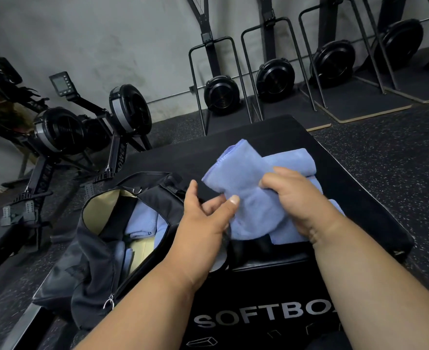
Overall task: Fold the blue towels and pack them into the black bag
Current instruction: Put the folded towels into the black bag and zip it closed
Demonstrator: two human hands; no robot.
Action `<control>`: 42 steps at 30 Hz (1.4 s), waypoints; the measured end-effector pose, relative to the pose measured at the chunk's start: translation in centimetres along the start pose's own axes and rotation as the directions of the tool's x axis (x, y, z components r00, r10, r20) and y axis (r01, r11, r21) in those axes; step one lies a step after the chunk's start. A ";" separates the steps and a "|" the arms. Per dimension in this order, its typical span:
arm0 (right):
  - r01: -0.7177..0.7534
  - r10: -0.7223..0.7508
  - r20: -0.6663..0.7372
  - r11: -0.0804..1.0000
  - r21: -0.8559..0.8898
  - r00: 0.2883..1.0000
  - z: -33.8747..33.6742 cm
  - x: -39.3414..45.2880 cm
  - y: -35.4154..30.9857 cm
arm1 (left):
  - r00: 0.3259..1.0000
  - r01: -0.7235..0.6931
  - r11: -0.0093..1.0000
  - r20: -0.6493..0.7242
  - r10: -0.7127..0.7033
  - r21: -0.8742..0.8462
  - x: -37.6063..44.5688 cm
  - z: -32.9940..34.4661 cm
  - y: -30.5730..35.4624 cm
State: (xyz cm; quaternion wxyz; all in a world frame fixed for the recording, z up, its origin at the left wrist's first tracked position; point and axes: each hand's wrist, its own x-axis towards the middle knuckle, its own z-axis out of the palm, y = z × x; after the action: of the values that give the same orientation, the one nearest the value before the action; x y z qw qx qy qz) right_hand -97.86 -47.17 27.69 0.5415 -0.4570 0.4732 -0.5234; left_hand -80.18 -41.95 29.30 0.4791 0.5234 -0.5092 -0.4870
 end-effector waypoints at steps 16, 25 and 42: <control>-0.188 0.064 0.533 0.965 0.181 0.844 8.1 -1.1 1.7 | 0.959 -0.217 0.976 -0.184 0.214 0.003 -1.2 -6.6 0.9; -0.040 0.036 0.271 0.999 0.008 0.962 13.3 -1.1 1.4 | 0.929 0.009 0.975 -0.363 0.074 0.223 -1.6 -16.1 -0.2; 0.051 0.118 0.326 0.882 -0.468 0.938 23.7 -1.4 3.1 | 0.917 0.318 0.821 -0.374 -0.139 0.474 -4.5 -24.2 -4.5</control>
State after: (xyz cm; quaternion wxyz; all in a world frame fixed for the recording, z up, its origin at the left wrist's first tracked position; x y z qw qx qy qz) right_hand -73.96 -45.69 27.85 0.4981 -0.6505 0.4914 -0.2953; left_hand -55.74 -37.23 26.51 0.3314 0.7645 -0.4698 -0.2914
